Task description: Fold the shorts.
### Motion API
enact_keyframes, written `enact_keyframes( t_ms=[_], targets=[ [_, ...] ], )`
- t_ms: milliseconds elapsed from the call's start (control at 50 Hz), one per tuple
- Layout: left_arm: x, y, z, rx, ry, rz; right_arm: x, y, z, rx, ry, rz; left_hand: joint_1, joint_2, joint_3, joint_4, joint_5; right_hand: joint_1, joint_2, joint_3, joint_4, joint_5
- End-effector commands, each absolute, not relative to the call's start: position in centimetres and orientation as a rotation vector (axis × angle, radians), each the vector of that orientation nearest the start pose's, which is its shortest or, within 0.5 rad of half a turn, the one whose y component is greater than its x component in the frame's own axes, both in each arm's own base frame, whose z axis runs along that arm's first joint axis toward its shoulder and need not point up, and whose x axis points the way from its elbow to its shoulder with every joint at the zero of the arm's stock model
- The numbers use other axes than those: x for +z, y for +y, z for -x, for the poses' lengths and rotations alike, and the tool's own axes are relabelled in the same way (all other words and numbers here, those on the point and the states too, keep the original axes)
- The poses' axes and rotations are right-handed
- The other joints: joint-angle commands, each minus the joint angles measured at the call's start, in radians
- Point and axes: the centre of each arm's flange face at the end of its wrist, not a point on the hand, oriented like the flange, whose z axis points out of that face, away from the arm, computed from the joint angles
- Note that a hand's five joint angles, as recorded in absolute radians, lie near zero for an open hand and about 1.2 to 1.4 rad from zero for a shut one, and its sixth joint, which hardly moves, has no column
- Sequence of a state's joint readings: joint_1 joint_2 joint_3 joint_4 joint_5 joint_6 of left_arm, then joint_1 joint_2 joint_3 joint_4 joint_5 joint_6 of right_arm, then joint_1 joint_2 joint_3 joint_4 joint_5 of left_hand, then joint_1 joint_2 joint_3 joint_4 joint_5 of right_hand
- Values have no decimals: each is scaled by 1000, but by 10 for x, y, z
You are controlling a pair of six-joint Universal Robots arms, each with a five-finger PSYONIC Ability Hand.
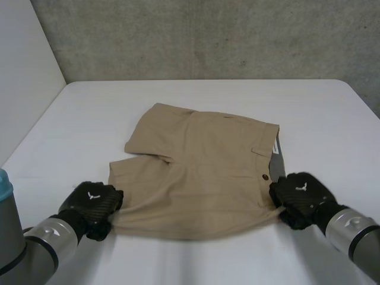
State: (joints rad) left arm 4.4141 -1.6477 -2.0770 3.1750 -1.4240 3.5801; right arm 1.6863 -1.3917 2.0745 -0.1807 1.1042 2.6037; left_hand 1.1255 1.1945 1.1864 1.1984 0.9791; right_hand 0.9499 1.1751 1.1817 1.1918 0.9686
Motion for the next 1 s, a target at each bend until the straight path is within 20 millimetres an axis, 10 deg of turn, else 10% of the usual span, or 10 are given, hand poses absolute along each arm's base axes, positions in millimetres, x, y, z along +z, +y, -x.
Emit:
enact_keyframes(
  t_ms=[20, 280, 440, 760, 840, 920, 1000],
  targets=[
    [171, -147, 199, -1341, 2691, -1168, 185, -200, -195, -1553, 2261, 1154, 271, 202, 210, 198, 243, 446, 221, 215, 204, 253],
    [196, -100, 185, -990, 2829, -1229, 205, -175, -168, -1217, 2366, 1576, 271, 202, 210, 198, 243, 446, 221, 215, 204, 253],
    [217, -156, 206, -1367, 2656, -1205, 207, -234, -170, -1426, 2405, 1219, 271, 202, 210, 198, 243, 446, 221, 215, 204, 253],
    [212, -306, 293, -1743, 2353, -1084, 194, -307, -230, -1758, 2409, 1125, 271, 202, 210, 198, 243, 446, 221, 215, 204, 253],
    [196, -321, 309, -1715, 2335, -1077, 193, -309, -232, -1746, 2415, 1092, 271, 202, 210, 198, 243, 446, 221, 215, 204, 253],
    [186, -317, 312, -1655, 2367, -1109, 201, -304, -230, -1704, 2418, 978, 271, 202, 210, 198, 243, -182, -407, -414, -424, -375],
    [184, -314, 314, -1647, 2373, -1118, 213, -293, -229, -1604, 2429, 945, 271, 202, 210, 198, 243, -292, -518, -524, -534, -486]
  ],
)
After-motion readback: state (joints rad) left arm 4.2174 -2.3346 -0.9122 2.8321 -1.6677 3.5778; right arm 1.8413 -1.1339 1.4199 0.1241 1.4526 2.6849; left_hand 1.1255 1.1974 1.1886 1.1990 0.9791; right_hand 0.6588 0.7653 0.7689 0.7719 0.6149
